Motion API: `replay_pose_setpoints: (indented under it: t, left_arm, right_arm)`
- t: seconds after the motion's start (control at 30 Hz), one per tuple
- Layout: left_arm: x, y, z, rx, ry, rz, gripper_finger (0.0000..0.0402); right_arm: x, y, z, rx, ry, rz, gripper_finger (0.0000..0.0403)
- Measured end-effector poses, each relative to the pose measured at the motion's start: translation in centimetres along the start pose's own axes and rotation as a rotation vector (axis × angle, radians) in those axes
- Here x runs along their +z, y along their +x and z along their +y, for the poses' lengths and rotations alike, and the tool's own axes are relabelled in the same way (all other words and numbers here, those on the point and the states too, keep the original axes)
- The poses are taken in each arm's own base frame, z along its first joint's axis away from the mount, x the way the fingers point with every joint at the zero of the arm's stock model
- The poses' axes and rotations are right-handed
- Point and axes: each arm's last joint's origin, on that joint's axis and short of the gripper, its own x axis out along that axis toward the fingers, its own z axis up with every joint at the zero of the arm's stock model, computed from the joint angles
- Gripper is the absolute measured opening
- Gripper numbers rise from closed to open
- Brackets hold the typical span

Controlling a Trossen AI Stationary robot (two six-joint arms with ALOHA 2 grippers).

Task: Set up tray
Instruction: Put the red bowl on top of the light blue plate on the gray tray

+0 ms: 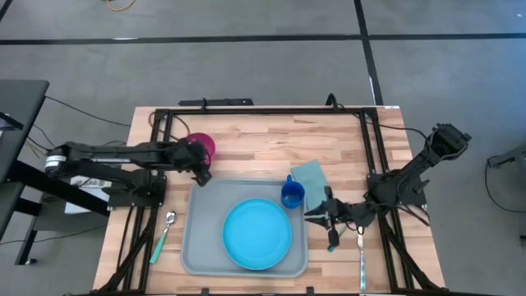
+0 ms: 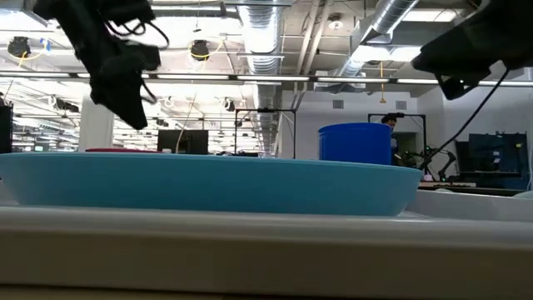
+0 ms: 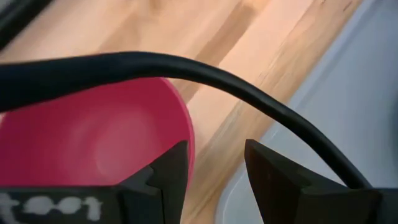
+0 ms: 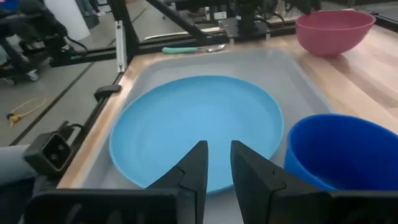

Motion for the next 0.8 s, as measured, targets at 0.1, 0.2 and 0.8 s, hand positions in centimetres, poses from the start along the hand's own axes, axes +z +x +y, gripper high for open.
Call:
replay_pose_setpoints:
  t: [0.1, 0.2, 0.8]
  left_arm:
    - [0.0, 1.6, -0.5, 0.029, 0.018, 0.062, 0.0149]
    - [0.0, 3.1, -1.0, 0.047, 0.031, 0.103, 0.0149]
    - [0.0, 5.1, -0.7, 0.212, 0.099, 0.13, 0.0123]
  right_arm:
    - [0.0, 0.2, -0.3, -0.019, -0.001, 0.005, 0.0064]
    - [0.0, 0.4, -0.6, -0.034, 0.002, 0.006, 0.0064]
    - [0.1, 0.5, -0.7, -0.037, 0.004, 0.006, 0.0064]
